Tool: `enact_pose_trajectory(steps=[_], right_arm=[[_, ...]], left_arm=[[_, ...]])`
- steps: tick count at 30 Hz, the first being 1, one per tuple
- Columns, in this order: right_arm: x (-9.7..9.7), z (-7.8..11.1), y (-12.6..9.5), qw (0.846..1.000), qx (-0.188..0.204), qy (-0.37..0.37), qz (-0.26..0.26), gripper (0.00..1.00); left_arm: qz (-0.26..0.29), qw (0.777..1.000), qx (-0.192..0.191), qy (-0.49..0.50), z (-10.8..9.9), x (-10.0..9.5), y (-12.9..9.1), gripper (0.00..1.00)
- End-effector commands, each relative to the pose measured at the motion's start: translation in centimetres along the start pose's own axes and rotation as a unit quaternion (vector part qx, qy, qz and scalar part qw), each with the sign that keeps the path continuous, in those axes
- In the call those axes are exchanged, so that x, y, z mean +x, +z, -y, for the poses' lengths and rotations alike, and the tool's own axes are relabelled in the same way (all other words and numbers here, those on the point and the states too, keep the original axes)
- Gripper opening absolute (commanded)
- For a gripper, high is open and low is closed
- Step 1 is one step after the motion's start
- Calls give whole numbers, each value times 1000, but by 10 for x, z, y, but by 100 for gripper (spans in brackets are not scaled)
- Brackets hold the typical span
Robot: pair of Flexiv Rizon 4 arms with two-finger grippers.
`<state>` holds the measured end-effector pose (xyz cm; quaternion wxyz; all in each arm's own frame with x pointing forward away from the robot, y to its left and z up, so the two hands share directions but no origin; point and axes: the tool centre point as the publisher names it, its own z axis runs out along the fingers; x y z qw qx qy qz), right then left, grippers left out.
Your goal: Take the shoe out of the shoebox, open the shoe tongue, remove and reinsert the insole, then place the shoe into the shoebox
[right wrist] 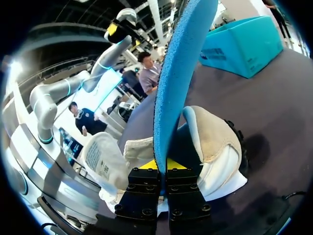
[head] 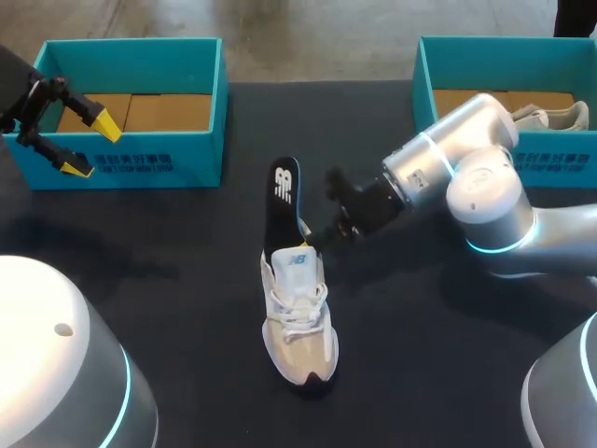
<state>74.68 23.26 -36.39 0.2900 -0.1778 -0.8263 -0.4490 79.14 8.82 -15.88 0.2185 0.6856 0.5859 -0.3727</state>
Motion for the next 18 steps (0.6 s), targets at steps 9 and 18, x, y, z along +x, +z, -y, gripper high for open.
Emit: enact_pose_trajectory(steps=[9,18], right_arm=[[2,-1,3,1000,-1,-5,1,0],[2,-6,1,1000,-2,-12,5,0]], left_arm=[[-1,1000,-1,0,1,0,0,100],[-1,1000,-1,0,1,0,0,100]])
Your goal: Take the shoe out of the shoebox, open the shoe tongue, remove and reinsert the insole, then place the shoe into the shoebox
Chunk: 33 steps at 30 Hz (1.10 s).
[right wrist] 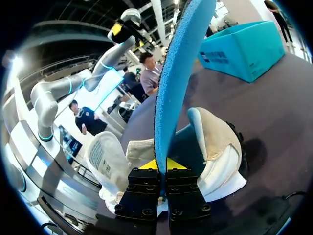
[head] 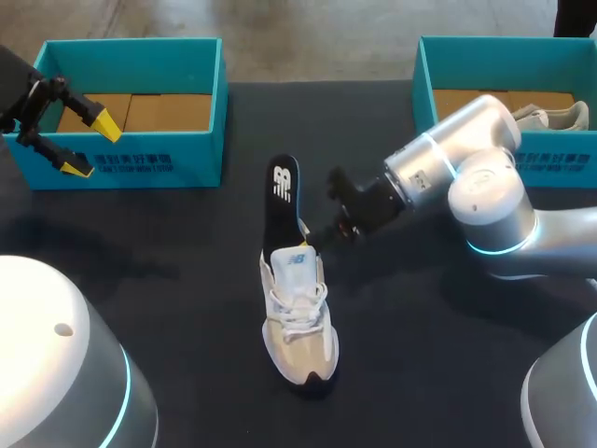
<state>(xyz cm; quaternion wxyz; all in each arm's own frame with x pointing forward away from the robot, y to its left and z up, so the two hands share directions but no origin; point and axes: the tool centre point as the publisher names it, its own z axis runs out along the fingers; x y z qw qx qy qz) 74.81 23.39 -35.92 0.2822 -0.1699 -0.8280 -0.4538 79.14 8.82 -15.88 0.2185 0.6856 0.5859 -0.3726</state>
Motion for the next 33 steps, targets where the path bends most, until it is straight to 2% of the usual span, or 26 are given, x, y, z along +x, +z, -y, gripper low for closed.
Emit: enact_pose_trajectory(steps=[1,3,4,5,7,13,33], right_arm=[[0,-2,2,1000,-1,-1,3,0],[0,-2,1,1000,-4,-1,2,4],[0,-2,1,1000,-5,-1,2,33],[0,-2,0,1000,-6,-1,2,41],[0,-2,0,1000,-8,0,2,44],[0,-4,-3,1000,-16,-1,8,49],[1,-21,-12,997,-55,-10,47,41]], left_arm=[[-1,1000,-1,0,1,0,0,100],[-1,1000,-1,0,1,0,0,100],[-1,1000,-1,0,1,0,0,100],[-1,1000,-1,0,1,0,0,100],[-1,1000,-1,0,1,0,0,100],[-1,1000,-1,0,1,0,0,100],[-1,1000,-1,0,1,0,0,100]])
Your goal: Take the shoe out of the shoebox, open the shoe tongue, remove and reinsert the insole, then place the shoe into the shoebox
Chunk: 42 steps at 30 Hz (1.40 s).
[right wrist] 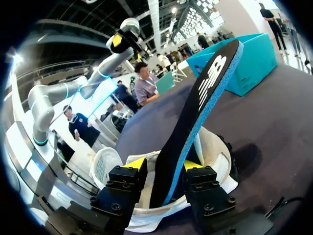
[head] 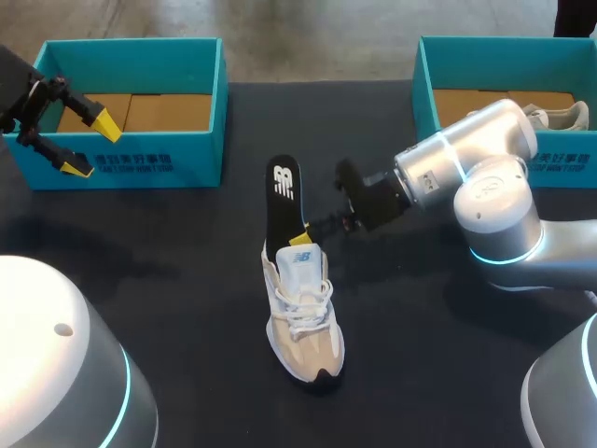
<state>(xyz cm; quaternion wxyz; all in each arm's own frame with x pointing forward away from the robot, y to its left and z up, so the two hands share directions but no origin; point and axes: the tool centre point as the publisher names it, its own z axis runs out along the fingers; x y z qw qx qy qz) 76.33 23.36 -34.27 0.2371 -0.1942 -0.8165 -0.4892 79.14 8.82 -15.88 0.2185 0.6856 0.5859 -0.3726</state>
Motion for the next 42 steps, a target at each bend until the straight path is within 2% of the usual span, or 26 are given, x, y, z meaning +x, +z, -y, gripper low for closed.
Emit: enact_pose_trajectory(steps=[1,16,20,21,22,23,37,42], right_arm=[[4,-3,0,1000,-9,-3,11,41],[4,-17,-3,999,-27,-3,30,30],[3,-19,-3,999,-26,0,30,24],[2,-20,-3,999,-25,2,30,20],[2,-20,-3,999,-24,2,30,7],[2,-20,-3,999,-22,3,29,0],[-2,-23,2,998,57,27,-3,0],[-4,-18,5,998,63,30,-12,0]], left_arm=[[-1,1000,-1,0,1,0,0,100],[-1,1000,-1,0,1,0,0,100],[-1,1000,-1,0,1,0,0,100],[-1,1000,-1,0,1,0,0,100],[-1,1000,-1,0,1,0,0,100],[-1,1000,-1,0,1,0,0,100],[-1,1000,-1,0,1,0,0,100],[-1,1000,-1,0,1,0,0,100]])
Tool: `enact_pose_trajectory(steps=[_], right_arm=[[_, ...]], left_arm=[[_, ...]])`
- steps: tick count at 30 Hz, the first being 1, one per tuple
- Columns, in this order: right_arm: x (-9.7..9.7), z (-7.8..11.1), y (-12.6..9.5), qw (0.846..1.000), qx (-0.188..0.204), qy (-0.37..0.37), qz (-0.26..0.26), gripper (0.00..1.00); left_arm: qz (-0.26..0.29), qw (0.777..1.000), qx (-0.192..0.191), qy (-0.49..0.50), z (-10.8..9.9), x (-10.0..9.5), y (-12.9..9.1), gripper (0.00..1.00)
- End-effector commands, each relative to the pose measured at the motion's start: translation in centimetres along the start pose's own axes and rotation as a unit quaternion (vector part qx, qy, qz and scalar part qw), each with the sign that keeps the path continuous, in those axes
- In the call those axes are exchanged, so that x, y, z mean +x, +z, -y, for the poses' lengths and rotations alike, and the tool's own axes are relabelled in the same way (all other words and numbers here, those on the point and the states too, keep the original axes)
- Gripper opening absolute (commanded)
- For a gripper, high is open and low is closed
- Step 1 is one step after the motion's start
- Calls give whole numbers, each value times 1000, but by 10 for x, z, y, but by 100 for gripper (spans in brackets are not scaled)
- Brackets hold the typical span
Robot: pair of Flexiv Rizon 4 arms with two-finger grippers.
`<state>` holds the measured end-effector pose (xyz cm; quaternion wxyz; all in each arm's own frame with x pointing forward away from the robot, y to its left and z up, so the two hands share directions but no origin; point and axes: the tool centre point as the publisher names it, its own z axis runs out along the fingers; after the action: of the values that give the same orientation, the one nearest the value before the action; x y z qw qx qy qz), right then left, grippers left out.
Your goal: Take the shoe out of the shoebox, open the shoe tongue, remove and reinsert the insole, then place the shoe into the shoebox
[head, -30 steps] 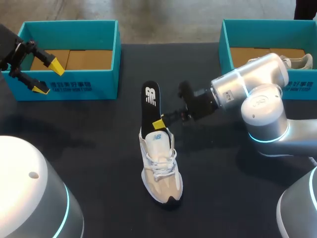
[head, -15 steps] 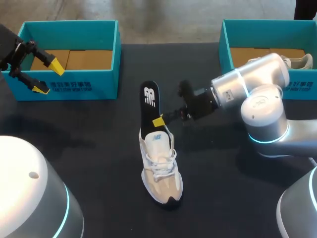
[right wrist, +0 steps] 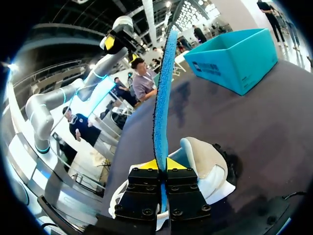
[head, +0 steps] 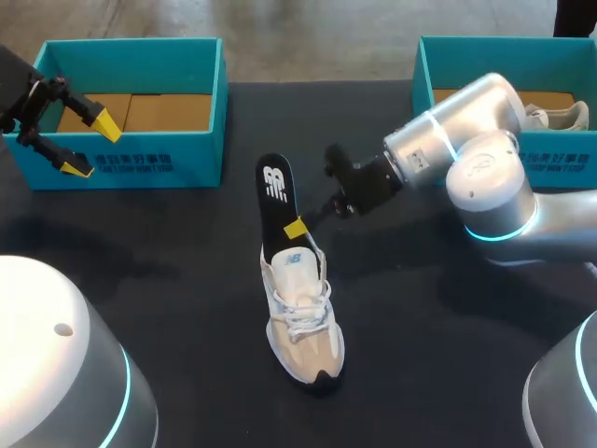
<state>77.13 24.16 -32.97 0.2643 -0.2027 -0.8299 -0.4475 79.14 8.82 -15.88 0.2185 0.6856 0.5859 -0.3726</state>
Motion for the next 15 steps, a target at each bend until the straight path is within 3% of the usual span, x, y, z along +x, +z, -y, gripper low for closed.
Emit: enact_pose_trajectory(steps=[1,15], right_arm=[[-6,0,5,1000,19,3,-7,0],[-7,13,4,999,15,5,-30,0]], left_arm=[[-1,1000,-1,0,1,0,0,100],[-1,1000,-1,0,1,0,0,100]])
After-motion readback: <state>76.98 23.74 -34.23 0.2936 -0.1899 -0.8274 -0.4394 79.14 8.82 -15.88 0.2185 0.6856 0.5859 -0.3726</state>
